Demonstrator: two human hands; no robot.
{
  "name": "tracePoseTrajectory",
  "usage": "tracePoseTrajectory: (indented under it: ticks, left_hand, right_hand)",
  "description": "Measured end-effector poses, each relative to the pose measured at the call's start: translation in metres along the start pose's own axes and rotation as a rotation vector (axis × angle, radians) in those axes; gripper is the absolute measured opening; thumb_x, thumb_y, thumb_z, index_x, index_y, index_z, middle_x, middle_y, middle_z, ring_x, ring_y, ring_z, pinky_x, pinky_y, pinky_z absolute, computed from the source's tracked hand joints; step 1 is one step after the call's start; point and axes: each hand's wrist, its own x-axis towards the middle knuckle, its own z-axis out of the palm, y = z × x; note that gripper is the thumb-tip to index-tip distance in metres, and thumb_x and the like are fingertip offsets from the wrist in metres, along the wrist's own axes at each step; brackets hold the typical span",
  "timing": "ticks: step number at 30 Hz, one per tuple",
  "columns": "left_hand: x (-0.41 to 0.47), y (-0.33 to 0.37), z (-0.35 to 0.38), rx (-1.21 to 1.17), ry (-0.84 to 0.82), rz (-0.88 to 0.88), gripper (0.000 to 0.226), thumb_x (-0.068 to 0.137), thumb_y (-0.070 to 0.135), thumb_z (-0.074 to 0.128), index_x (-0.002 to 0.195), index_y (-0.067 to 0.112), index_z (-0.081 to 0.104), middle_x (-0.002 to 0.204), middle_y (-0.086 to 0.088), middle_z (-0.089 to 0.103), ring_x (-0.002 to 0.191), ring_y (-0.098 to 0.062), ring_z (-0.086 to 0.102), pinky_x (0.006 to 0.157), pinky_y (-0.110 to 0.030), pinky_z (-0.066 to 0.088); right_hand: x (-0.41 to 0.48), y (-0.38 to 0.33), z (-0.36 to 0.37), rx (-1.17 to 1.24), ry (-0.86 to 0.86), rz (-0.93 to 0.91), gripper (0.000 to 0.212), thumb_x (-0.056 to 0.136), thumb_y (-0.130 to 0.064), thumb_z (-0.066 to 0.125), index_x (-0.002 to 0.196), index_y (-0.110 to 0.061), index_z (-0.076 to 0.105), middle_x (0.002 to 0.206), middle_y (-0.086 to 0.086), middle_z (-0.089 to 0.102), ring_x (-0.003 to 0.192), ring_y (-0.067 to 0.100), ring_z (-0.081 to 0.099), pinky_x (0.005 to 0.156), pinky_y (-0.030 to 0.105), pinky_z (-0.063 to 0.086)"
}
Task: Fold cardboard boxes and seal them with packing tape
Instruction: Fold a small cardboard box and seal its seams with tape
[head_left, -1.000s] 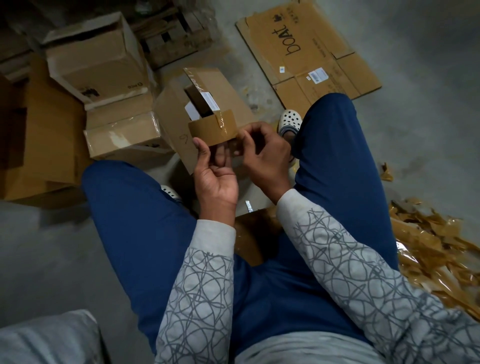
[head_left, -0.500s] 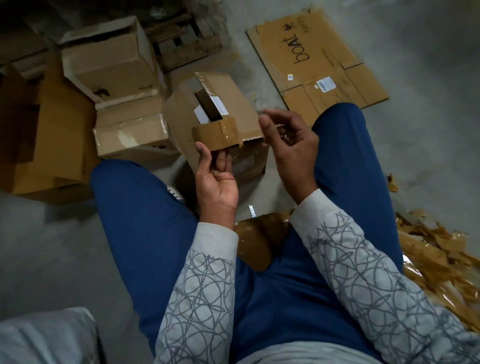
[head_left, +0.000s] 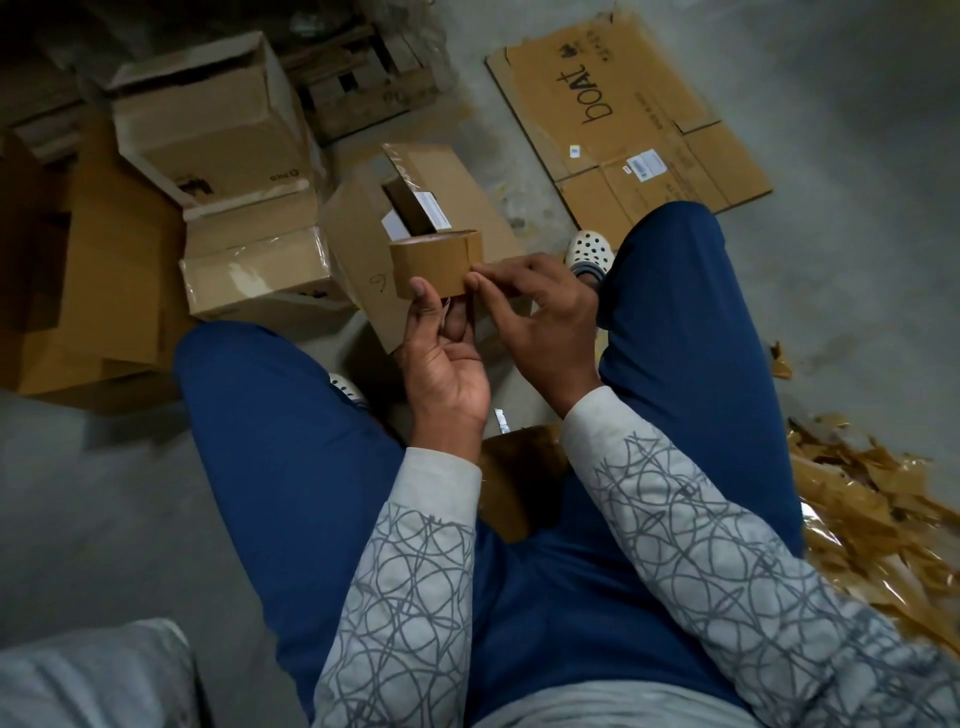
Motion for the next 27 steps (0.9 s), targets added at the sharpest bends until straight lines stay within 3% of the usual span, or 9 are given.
tracePoseTrajectory:
  ticks: [4,8,10,12,15,20,22,27]
  left_hand:
    - [0.002,-0.002,-0.004,0.028,0.0,-0.024,0.074,0.08,0.031,0.069,0.147,0.007,0.047,0.138,-0.022,0.061,0.122,-0.03,0.065,0.105,-0.042,0.053]
    - [0.001,0.002,-0.001,0.002,0.006,-0.047,0.07,0.081,0.03,0.067,0.145,0.009,0.049,0.134,-0.019,0.064,0.112,-0.025,0.07,0.085,-0.031,0.06]
    - [0.002,0.004,0.0,-0.07,0.016,-0.073,0.069,0.081,0.027,0.068,0.145,0.011,0.049,0.132,-0.02,0.065,0.111,-0.025,0.07,0.083,-0.032,0.061]
    - [0.004,0.007,-0.002,-0.142,0.058,-0.094,0.068,0.078,0.024,0.07,0.143,0.012,0.051,0.127,-0.019,0.068,0.102,-0.022,0.073,0.084,-0.034,0.063]
    - [0.008,0.015,-0.007,-0.194,0.086,-0.105,0.072,0.075,0.023,0.072,0.144,0.012,0.052,0.126,-0.015,0.067,0.091,-0.019,0.075,0.07,-0.029,0.062]
    - [0.005,0.017,-0.002,-0.131,0.044,-0.048,0.067,0.079,0.024,0.069,0.141,0.009,0.05,0.122,-0.018,0.071,0.098,-0.022,0.074,0.095,-0.032,0.057]
    - [0.001,0.013,0.001,-0.087,0.028,-0.044,0.069,0.078,0.026,0.069,0.142,0.008,0.049,0.127,-0.019,0.067,0.094,-0.02,0.074,0.096,-0.03,0.054]
    - [-0.001,0.008,0.0,-0.097,0.019,-0.075,0.073,0.081,0.025,0.068,0.149,0.01,0.044,0.139,-0.02,0.06,0.121,-0.024,0.064,0.108,-0.036,0.048]
  right_hand:
    - [-0.002,-0.005,0.003,-0.026,-0.02,0.051,0.016,0.091,-0.023,0.074,0.092,-0.008,0.078,0.088,0.004,0.072,0.078,0.017,0.067,0.068,0.038,0.056]
    - [0.0,-0.01,0.001,0.083,-0.038,0.224,0.01,0.091,-0.021,0.074,0.091,-0.011,0.073,0.086,-0.002,0.071,0.075,0.01,0.068,0.07,0.033,0.059]
    - [0.002,-0.011,-0.001,0.195,-0.076,0.33,0.004,0.092,-0.02,0.073,0.092,-0.016,0.071,0.084,-0.005,0.072,0.076,0.008,0.07,0.072,0.035,0.06]
    - [0.003,-0.01,-0.002,0.318,-0.098,0.428,0.001,0.094,-0.018,0.069,0.093,-0.017,0.069,0.086,-0.001,0.073,0.079,0.014,0.072,0.076,0.041,0.062]
    - [0.007,-0.001,-0.008,0.408,-0.066,0.525,0.007,0.096,-0.018,0.066,0.096,-0.012,0.069,0.089,0.007,0.074,0.082,0.023,0.072,0.079,0.048,0.061]
    - [0.009,-0.008,-0.011,0.294,-0.182,0.301,0.026,0.091,-0.03,0.075,0.106,-0.009,0.074,0.098,-0.001,0.072,0.089,0.01,0.071,0.079,0.03,0.06]
    - [0.005,-0.011,-0.006,0.195,-0.186,0.19,0.035,0.087,-0.037,0.078,0.109,-0.01,0.075,0.101,0.0,0.071,0.089,0.011,0.07,0.078,0.032,0.06]
    - [0.006,-0.004,-0.004,0.09,-0.061,0.051,0.015,0.089,-0.022,0.079,0.096,-0.009,0.079,0.091,0.004,0.072,0.081,0.014,0.068,0.068,0.038,0.058]
